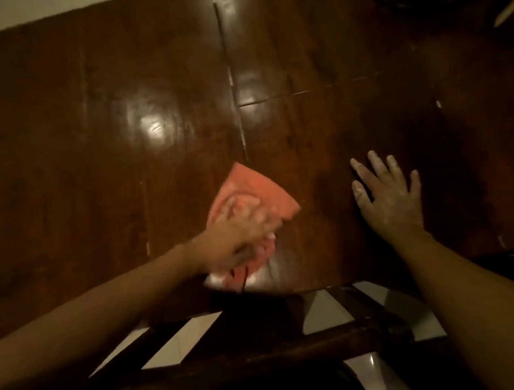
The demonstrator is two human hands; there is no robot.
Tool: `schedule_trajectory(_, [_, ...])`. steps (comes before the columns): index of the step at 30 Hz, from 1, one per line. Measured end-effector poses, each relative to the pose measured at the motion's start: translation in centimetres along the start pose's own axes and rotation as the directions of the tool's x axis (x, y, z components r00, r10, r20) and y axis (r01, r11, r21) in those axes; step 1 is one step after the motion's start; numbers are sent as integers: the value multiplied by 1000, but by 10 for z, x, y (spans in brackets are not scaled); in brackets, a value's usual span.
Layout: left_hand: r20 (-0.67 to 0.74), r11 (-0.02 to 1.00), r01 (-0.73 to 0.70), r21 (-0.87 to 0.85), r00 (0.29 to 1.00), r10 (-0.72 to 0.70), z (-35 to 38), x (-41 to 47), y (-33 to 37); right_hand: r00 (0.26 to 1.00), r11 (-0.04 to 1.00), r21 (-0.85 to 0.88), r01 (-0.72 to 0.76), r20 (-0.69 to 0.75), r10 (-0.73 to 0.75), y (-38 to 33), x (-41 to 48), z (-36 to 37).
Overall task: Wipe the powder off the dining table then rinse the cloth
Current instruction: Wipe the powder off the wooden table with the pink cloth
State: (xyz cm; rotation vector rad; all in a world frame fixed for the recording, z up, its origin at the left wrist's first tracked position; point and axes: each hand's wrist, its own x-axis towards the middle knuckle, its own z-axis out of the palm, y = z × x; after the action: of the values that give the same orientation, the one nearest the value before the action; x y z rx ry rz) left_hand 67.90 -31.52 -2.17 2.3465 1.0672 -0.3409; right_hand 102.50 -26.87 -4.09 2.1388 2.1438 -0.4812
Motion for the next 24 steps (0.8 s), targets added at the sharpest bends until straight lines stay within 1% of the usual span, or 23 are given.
schedule_trajectory(2, [83, 967, -236, 95, 970, 229, 10, 14, 25, 998, 1000, 0, -3, -64, 3, 0, 0, 3])
schedule_trajectory(3, [80, 939, -312, 143, 950, 303, 14, 19, 31, 996, 1000, 1, -4, -89, 4, -1, 0, 5])
schedule_trajectory(5, [30, 894, -390, 220, 919, 393, 11, 31, 30, 993, 1000, 22, -13, -121, 16, -2, 1, 6])
schedule_trajectory(6, [-8, 896, -381, 227, 919, 393, 7, 41, 25, 990, 999, 33, -17, -136, 22, -1, 1, 7])
schedule_trajectory(7, [-49, 919, -334, 208, 935, 351, 0, 53, 20, 988, 999, 44, -22, -152, 29, -2, 0, 7])
schedule_trajectory(9, [-147, 981, -151, 126, 975, 169, -19, 84, 17, 981, 997, 66, -49, -186, 61, -3, -1, 7])
schedule_trajectory(10, [-205, 995, -58, 79, 976, 73, -28, 103, 18, 975, 993, 80, -83, -198, 97, -3, 0, 6])
schedule_trajectory(13, [-307, 989, 135, -58, 940, -147, -60, 168, 25, 960, 980, 97, -176, -203, 193, -5, 1, 4])
schedule_trajectory(15, [-339, 974, 195, -119, 914, -224, -81, 211, 32, 943, 960, 123, -250, -194, 271, -5, 1, 2])
schedule_trajectory(18, [-347, 964, 223, -146, 901, -261, -106, 271, 43, 873, 890, 192, -413, -196, 447, -5, 0, 1])
schedule_trajectory(20, [-325, 972, 201, -120, 917, -230, -120, 308, 53, 828, 844, 230, -484, -190, 527, -4, 2, -1])
schedule_trajectory(22, [-305, 989, 138, -61, 940, -150, -129, 340, 66, 807, 813, 272, -514, -169, 567, -1, 6, -1])
schedule_trajectory(24, [-286, 1000, 28, -4, 958, -28, -132, 363, 84, 778, 775, 320, -545, -151, 609, 0, 7, -1])
